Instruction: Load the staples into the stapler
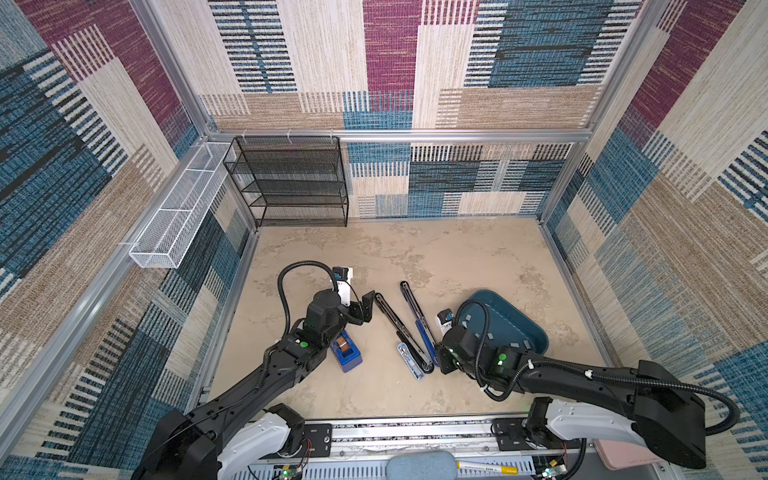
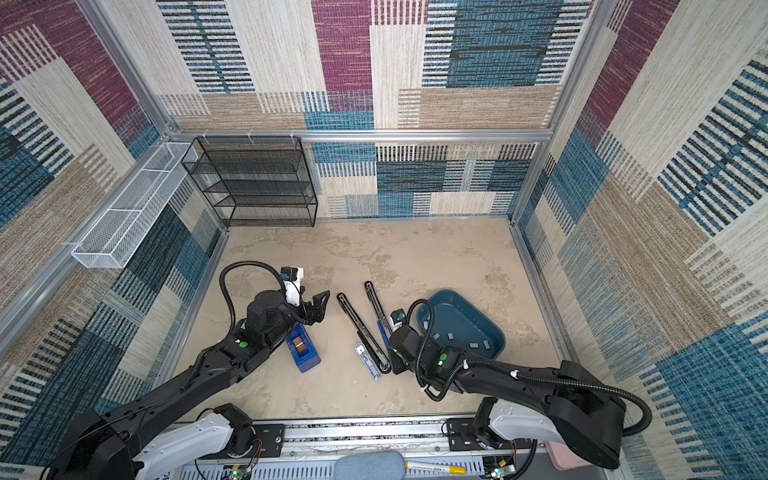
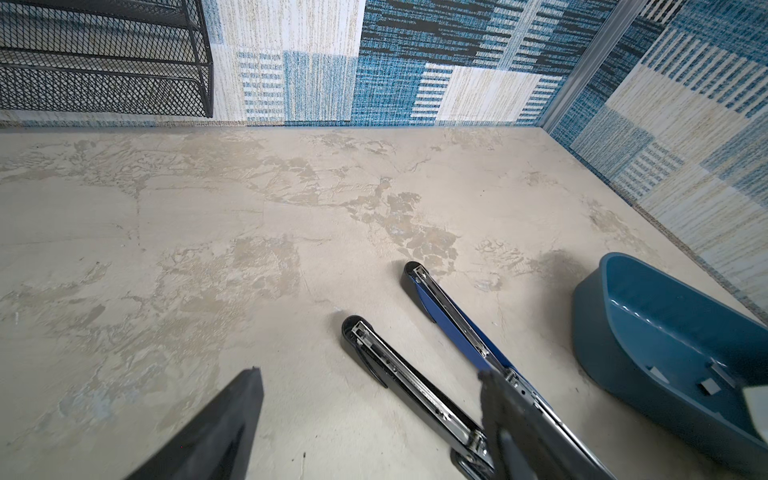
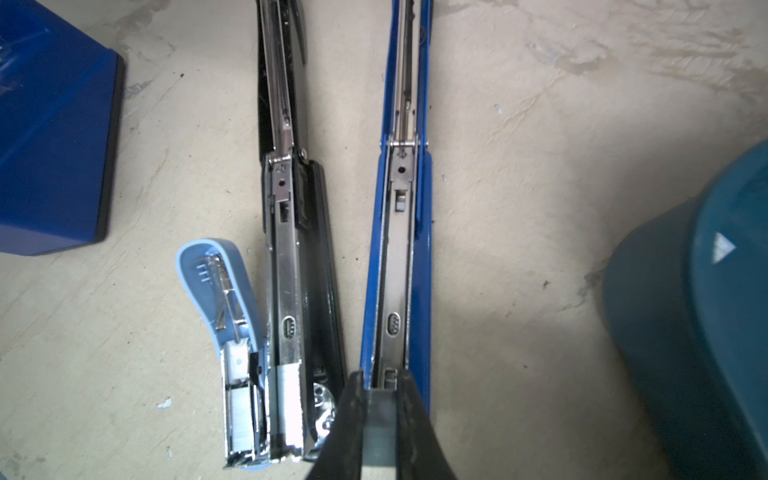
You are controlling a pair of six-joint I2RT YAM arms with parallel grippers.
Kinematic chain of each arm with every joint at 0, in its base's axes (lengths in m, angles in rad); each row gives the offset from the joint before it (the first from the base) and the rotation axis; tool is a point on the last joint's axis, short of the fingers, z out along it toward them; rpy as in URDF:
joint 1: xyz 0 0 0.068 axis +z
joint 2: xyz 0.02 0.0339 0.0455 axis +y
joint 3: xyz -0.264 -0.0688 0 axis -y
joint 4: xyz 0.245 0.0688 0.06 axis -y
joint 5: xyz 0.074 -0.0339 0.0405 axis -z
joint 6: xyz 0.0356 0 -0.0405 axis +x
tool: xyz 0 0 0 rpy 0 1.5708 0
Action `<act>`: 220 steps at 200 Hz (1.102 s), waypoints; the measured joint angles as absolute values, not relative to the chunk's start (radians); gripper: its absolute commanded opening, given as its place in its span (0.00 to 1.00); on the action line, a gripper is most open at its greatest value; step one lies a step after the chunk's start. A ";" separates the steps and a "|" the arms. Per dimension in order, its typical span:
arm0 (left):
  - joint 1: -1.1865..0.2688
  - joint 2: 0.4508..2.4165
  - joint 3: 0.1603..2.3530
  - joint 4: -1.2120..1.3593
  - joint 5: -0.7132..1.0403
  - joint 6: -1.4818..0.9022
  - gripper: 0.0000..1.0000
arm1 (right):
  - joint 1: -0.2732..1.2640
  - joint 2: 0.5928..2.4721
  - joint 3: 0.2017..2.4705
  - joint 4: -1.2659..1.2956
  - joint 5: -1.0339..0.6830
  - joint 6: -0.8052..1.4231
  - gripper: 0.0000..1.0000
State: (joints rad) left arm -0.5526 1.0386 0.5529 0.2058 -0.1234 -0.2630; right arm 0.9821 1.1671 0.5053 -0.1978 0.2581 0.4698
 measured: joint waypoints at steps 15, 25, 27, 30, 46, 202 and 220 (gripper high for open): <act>-0.553 1.039 0.554 0.206 -0.123 -0.263 0.86 | 0.982 1.171 0.511 -0.187 0.263 0.455 0.11; -0.553 1.039 0.554 0.206 -0.123 -0.263 0.86 | 0.982 1.179 0.511 -0.176 0.262 0.445 0.11; -0.553 1.039 0.554 0.206 -0.124 -0.263 0.86 | 0.982 1.181 0.511 -0.176 0.262 0.445 0.11; -0.553 1.039 0.554 0.206 -0.124 -0.263 0.86 | 0.982 1.184 0.511 -0.175 0.262 0.445 0.11; -0.553 1.038 0.554 0.206 -0.124 -0.263 0.86 | 0.982 1.195 0.512 -0.174 0.262 0.440 0.11; -0.553 1.038 0.554 0.206 -0.123 -0.263 0.86 | 0.982 1.225 0.521 -0.173 0.273 0.442 0.12; -0.553 1.038 0.554 0.206 -0.123 -0.263 0.86 | 0.982 1.230 0.522 -0.173 0.273 0.442 0.13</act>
